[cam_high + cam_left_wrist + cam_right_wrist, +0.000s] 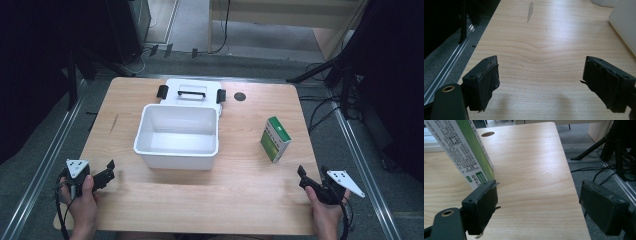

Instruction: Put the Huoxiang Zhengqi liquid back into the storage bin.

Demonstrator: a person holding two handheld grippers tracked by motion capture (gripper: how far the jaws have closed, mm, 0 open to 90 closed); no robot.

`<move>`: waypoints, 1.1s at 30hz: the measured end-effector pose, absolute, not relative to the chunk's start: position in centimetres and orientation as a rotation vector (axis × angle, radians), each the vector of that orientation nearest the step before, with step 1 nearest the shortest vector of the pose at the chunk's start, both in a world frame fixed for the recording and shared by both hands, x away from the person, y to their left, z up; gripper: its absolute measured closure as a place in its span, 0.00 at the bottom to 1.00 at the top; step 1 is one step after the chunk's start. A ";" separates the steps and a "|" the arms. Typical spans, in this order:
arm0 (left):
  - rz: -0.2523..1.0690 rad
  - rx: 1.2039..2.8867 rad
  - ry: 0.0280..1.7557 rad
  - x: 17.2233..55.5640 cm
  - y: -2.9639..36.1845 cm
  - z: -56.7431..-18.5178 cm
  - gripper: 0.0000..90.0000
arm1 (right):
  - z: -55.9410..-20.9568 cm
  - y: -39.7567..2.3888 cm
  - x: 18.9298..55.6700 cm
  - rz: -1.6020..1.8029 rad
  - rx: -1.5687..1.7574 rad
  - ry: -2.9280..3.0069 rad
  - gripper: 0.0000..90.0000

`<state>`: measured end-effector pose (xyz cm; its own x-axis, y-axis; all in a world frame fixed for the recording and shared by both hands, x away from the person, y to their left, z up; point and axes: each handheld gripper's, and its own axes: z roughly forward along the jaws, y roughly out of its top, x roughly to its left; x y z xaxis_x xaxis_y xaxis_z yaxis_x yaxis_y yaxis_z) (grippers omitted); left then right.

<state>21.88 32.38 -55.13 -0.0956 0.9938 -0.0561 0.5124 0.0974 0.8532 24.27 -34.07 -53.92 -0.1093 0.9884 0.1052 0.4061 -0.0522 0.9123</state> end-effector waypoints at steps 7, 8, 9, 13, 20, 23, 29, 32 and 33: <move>0.878 1.483 1.691 21.8 32.5 -55.1 0.16 | -53.5 -34.0 24.6 1.168 1.509 1.683 0.18; 0.875 1.482 1.693 21.7 32.5 -55.1 0.16 | -53.5 -34.0 24.6 1.168 1.509 1.683 0.18; 0.879 1.479 1.692 21.8 32.5 -55.1 0.16 | -53.3 -33.9 24.6 1.163 1.504 1.698 0.19; 0.876 1.482 1.684 21.7 32.5 -55.1 0.16 | -52.6 -33.3 24.9 1.071 1.472 1.781 0.21; 0.861 1.471 1.687 21.7 32.7 -55.2 0.16 | -51.3 -32.3 26.2 0.994 1.500 1.945 0.22; 0.860 1.475 1.687 21.7 32.7 -55.1 0.16 | -50.7 -31.7 26.9 0.950 1.496 2.040 0.21; 0.863 1.480 1.689 21.8 32.6 -55.1 0.16 | -48.7 -30.4 28.3 0.817 1.476 2.205 0.22; 0.864 1.480 1.692 21.7 32.6 -55.1 0.16 | -47.9 -29.3 28.9 0.707 1.460 2.311 0.21; 0.866 1.481 1.692 21.7 32.6 -55.1 0.16 | -47.7 -29.0 29.1 0.672 1.445 2.333 0.21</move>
